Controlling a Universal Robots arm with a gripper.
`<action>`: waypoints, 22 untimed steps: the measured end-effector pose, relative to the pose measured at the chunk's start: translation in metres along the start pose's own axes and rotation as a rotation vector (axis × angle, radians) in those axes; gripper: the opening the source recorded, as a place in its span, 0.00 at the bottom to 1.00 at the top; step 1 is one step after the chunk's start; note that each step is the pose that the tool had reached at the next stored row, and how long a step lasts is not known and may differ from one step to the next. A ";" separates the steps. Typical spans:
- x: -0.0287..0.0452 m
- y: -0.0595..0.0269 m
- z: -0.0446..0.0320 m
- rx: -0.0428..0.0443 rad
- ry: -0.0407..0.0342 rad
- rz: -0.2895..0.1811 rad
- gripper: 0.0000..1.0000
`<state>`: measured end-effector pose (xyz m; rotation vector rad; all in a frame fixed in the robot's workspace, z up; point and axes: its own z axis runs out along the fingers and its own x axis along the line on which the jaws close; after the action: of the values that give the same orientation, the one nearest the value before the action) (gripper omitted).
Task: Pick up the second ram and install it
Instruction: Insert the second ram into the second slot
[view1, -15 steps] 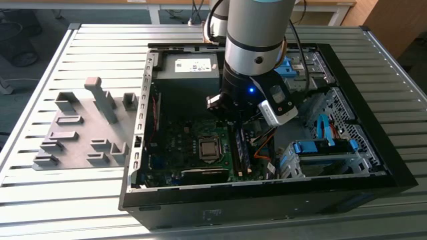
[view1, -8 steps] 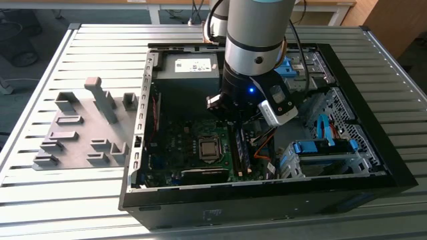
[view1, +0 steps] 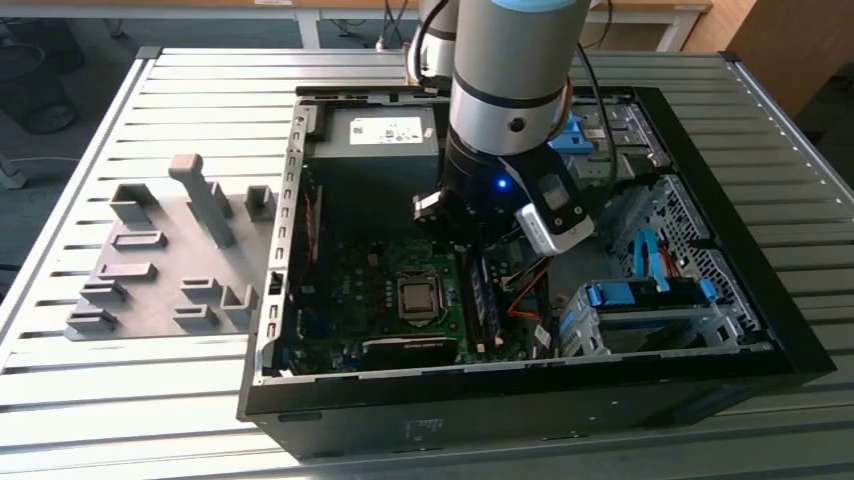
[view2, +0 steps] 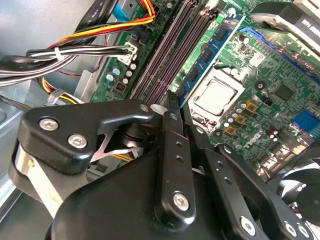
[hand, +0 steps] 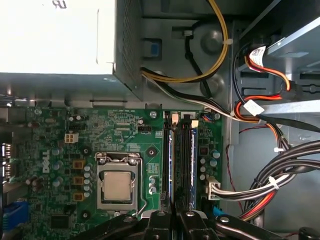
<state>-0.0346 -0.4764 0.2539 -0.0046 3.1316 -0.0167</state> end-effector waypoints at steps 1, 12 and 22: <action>0.0000 0.0000 0.0018 0.0000 0.0000 0.001 0.14; -0.0001 -0.0019 0.0179 0.0002 0.0003 0.026 0.14; -0.0003 -0.0016 0.0324 0.0001 0.0003 0.027 0.14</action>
<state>-0.0340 -0.4784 0.2215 0.0378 3.1315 -0.0166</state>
